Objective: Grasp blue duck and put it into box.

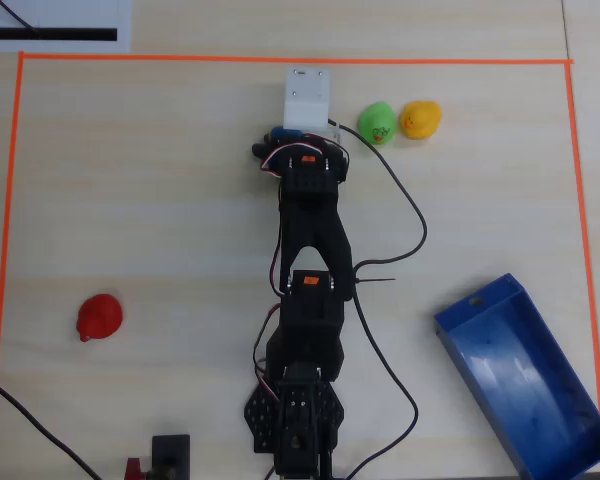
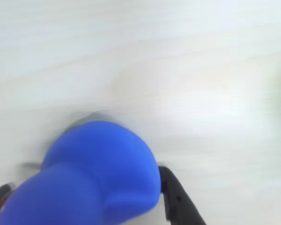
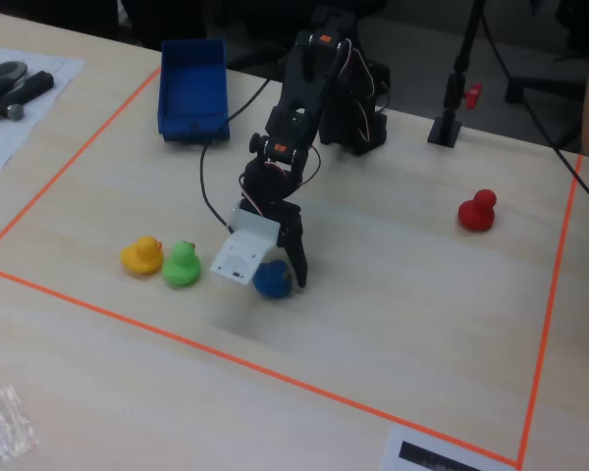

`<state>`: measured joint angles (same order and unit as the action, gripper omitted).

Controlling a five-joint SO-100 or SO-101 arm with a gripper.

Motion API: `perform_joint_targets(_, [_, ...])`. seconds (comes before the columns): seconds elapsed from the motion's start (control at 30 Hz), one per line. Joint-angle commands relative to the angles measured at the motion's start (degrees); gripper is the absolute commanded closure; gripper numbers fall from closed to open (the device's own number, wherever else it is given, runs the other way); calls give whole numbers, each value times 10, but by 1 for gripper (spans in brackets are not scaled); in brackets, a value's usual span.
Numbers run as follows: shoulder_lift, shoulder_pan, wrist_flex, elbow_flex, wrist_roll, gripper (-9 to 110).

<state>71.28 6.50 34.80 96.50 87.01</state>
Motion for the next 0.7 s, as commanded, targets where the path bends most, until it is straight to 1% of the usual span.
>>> perform_joint_targets(0.0, [37, 4, -2, -6, -4, 95])
perform_joint_targets(0.07, [38, 7, -18, -3, 1, 100])
perform_joint_targets(0.13, [40, 11, -29, 2, 2, 101])
perform_joint_targets(0.3, [54, 22, -86, 30, -9, 101])
perform_joint_targets(0.43, [92, 43, -74, 20, -22, 101])
perform_joint_targets(0.47, [107, 54, -53, 5, -24, 101])
perform_joint_targets(0.53, [131, 85, 39, -67, -32, 101])
perform_joint_targets(0.6, [144, 130, 164, -175, -44, 101])
perform_joint_targets(0.67, [148, 189, 317, -301, -55, 101])
